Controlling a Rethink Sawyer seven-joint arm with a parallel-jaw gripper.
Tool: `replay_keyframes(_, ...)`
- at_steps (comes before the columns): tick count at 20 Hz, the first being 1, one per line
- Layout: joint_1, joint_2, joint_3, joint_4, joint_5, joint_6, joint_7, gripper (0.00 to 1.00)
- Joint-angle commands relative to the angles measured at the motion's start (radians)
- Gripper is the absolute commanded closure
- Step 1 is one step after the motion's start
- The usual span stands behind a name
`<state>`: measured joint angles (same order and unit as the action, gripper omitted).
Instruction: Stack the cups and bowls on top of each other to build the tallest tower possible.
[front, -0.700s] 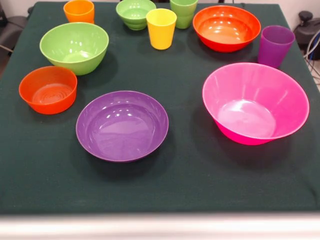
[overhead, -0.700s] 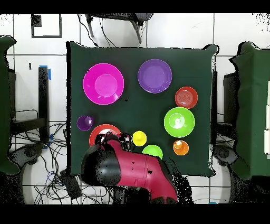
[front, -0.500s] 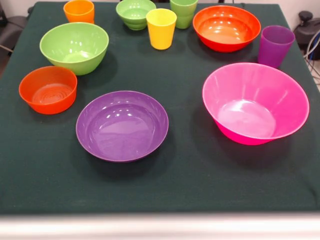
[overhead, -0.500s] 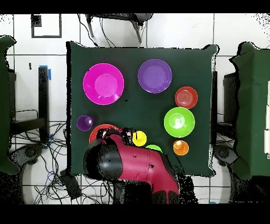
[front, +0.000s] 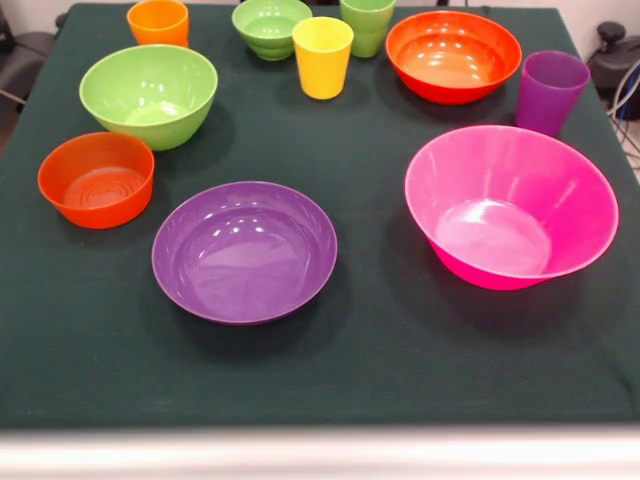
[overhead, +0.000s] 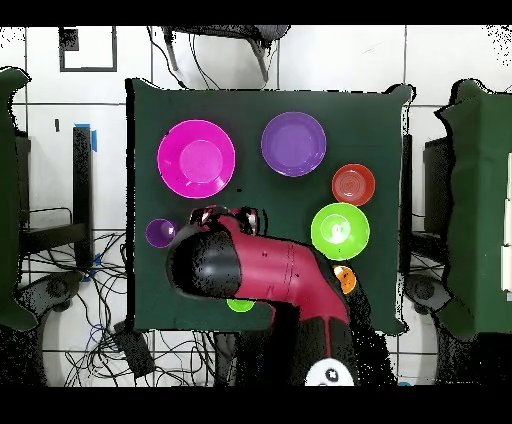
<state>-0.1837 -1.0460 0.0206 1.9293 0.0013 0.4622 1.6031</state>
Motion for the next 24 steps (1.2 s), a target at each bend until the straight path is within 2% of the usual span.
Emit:
replay_keyframes(1,-0.028,0.161,0.082,-0.187,-0.037,0.133,0.026,0.0)
replay_keyframes(13,-0.041,0.309,0.092,-0.394,-0.042,0.163,0.004,0.0)
replay_keyframes(24,-0.063,0.458,0.102,-0.484,-0.057,0.086,-0.003,0.0)
